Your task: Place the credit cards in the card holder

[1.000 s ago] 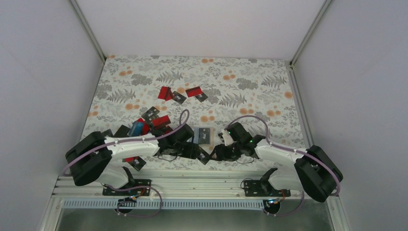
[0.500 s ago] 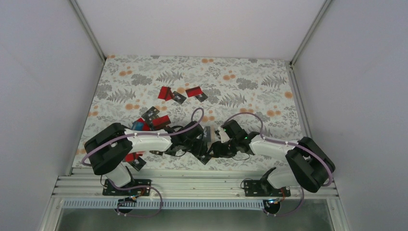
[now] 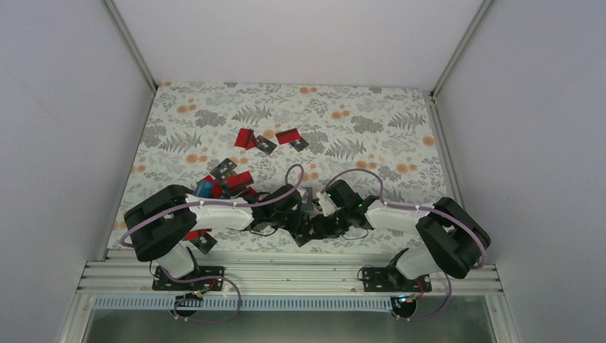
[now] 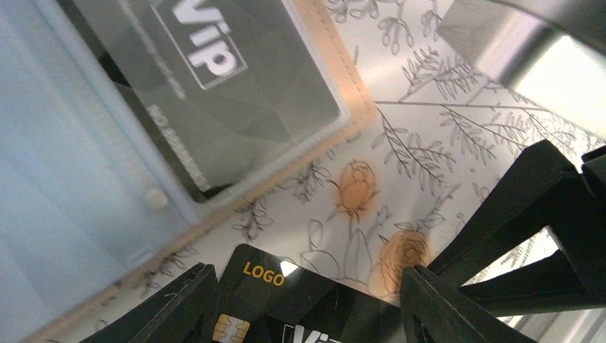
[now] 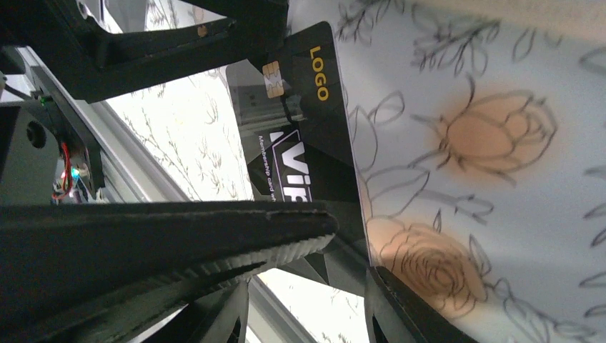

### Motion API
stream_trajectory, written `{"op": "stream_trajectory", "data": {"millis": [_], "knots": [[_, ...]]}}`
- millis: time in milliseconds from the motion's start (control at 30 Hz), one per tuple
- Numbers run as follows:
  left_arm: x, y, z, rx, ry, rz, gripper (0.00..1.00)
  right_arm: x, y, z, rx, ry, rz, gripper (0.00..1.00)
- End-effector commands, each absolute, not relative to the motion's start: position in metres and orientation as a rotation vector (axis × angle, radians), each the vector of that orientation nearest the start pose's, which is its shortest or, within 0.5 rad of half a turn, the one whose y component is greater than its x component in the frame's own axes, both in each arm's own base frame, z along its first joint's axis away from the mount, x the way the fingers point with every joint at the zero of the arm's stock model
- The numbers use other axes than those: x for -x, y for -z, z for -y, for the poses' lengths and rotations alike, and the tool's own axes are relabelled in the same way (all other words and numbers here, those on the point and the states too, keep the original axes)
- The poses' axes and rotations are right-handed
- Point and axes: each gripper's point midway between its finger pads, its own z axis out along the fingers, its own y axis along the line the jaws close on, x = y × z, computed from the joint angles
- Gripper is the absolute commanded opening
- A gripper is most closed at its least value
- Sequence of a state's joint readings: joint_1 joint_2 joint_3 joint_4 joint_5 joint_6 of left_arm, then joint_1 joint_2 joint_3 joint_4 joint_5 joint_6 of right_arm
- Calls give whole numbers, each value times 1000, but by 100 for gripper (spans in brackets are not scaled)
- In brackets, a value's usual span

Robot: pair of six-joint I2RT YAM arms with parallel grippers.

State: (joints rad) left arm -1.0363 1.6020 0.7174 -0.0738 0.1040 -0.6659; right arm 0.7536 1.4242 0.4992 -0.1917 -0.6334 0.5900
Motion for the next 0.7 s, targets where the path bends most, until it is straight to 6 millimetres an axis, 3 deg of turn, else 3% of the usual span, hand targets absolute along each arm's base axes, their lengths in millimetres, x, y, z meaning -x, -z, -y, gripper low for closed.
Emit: {"op": "stream_trajectory", "data": {"millis": [0, 233, 533, 667], "knots": [[-124, 4, 314, -620, 737, -2837, 65, -109, -14, -243, 456, -1098, -3000, 44], [-111, -5, 320, -646, 789, -2825, 65, -97, -26, -235, 407, -1132, -3017, 45], [-122, -22, 324, -607, 761, -2783, 65, -56, -27, -229, 77, -1321, -3122, 45], [-124, -23, 323, -596, 744, -2779, 65, -55, -23, -227, -48, -1291, -3127, 46]]}}
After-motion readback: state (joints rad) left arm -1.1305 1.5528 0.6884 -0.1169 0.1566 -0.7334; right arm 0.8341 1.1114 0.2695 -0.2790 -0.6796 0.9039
